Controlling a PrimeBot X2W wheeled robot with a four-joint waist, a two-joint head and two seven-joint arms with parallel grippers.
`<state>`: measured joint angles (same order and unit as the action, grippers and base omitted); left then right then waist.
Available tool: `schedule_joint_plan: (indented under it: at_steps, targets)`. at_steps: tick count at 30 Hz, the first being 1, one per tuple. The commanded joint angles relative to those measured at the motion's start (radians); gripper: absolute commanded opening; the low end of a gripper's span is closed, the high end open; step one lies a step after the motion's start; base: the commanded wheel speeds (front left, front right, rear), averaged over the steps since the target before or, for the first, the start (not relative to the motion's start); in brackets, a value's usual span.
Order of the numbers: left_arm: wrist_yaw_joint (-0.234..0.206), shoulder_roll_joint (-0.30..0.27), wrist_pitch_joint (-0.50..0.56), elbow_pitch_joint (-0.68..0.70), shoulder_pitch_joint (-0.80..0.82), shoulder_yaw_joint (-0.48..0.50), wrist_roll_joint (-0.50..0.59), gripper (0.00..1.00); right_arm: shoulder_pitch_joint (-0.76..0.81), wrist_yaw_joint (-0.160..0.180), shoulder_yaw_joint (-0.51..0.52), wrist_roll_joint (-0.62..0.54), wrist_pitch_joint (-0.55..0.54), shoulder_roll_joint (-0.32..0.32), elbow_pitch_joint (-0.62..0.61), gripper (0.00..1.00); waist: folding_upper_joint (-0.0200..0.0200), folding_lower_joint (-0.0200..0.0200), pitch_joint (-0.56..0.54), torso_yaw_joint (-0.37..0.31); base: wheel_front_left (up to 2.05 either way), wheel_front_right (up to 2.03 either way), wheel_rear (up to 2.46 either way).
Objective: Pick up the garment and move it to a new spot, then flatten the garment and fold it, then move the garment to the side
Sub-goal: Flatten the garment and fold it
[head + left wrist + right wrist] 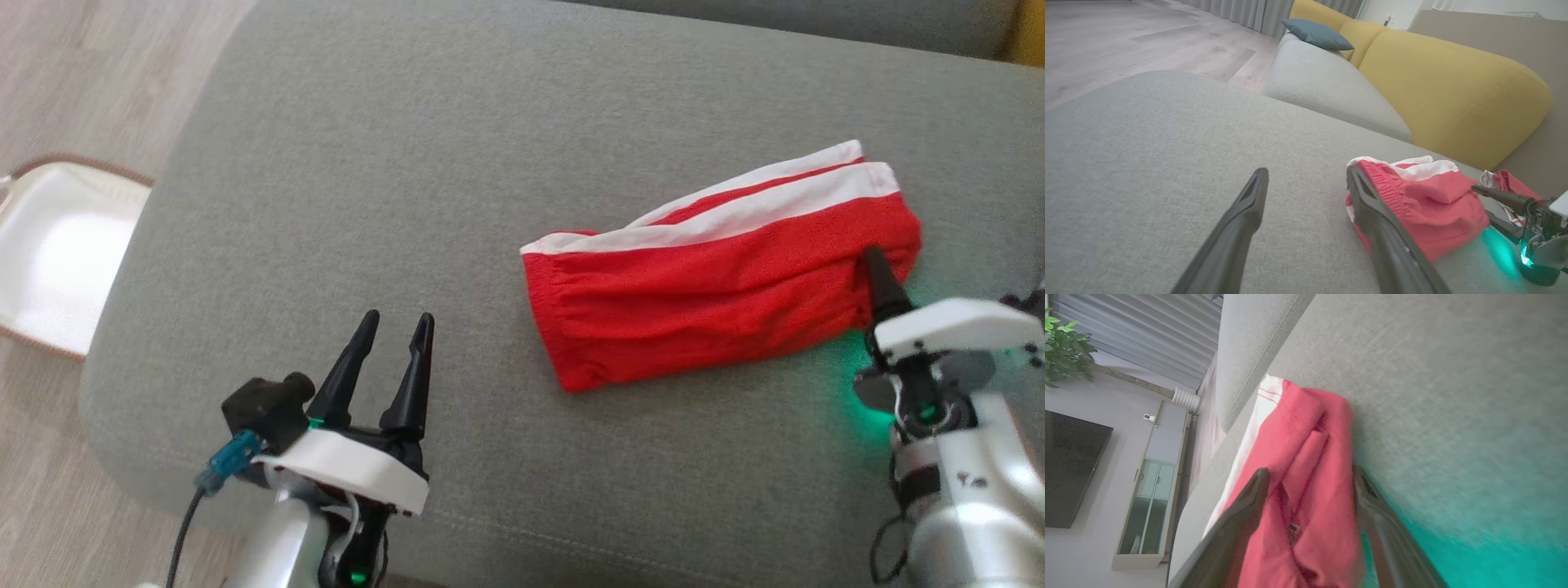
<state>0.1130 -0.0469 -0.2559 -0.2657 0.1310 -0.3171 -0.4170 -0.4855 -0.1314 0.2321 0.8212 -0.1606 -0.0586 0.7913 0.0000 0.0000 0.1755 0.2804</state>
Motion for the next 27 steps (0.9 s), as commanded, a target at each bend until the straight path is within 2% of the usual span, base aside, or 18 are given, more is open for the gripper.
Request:
schedule_joint_plan:
  at_steps: [1, 8, 16, 17, 18, 19, 27]
  targets:
    - [-0.007, -0.003, -0.006, 0.034, 0.042, 0.020, -0.006, 1.00, -0.049, 0.001, -0.022, 0.016, -0.010, 0.008, 0.017, 1.00, 0.0000, 0.0000, 0.015, 0.021, 0.00, 0.00, 0.00]
    - [-0.020, -0.003, -0.006, 0.051, 0.054, -0.011, -0.007, 1.00, -0.140, 0.001, 0.004, -0.005, -0.024, 0.008, 0.122, 1.00, 0.0000, 0.0000, 0.044, 0.047, 0.00, 0.00, 0.00]
    - [-0.028, -0.003, -0.006, 0.059, 0.075, -0.031, -0.024, 1.00, -0.236, 0.001, 0.036, -0.092, -0.034, 0.008, 0.202, 1.00, 0.0000, 0.0000, 0.080, 0.062, 0.00, 0.00, 0.00]
    - [-0.029, -0.003, -0.006, 0.059, 0.077, -0.032, -0.025, 1.00, -0.245, 0.001, 0.037, -0.102, -0.034, 0.008, 0.209, 0.77, 0.0000, 0.0000, 0.082, 0.062, 0.00, 0.00, 0.00]
    - [-0.030, -0.003, -0.006, 0.059, 0.078, -0.032, -0.027, 1.00, -0.253, 0.001, 0.036, -0.112, -0.030, 0.008, 0.213, 0.05, 0.0000, 0.0000, 0.084, 0.062, 0.00, 0.00, 0.00]
    - [-0.031, -0.003, -0.006, 0.058, 0.080, -0.033, -0.028, 1.00, -0.258, 0.001, 0.034, -0.119, -0.025, 0.008, 0.215, 0.00, 0.0000, 0.0000, 0.084, 0.061, 0.00, 0.00, 0.00]
    - [-0.031, -0.003, -0.006, 0.042, 0.077, -0.024, -0.022, 1.00, -0.234, 0.001, -0.001, -0.090, 0.061, 0.008, 0.185, 0.00, 0.0000, 0.0000, 0.052, 0.021, 0.00, 0.00, 0.00]
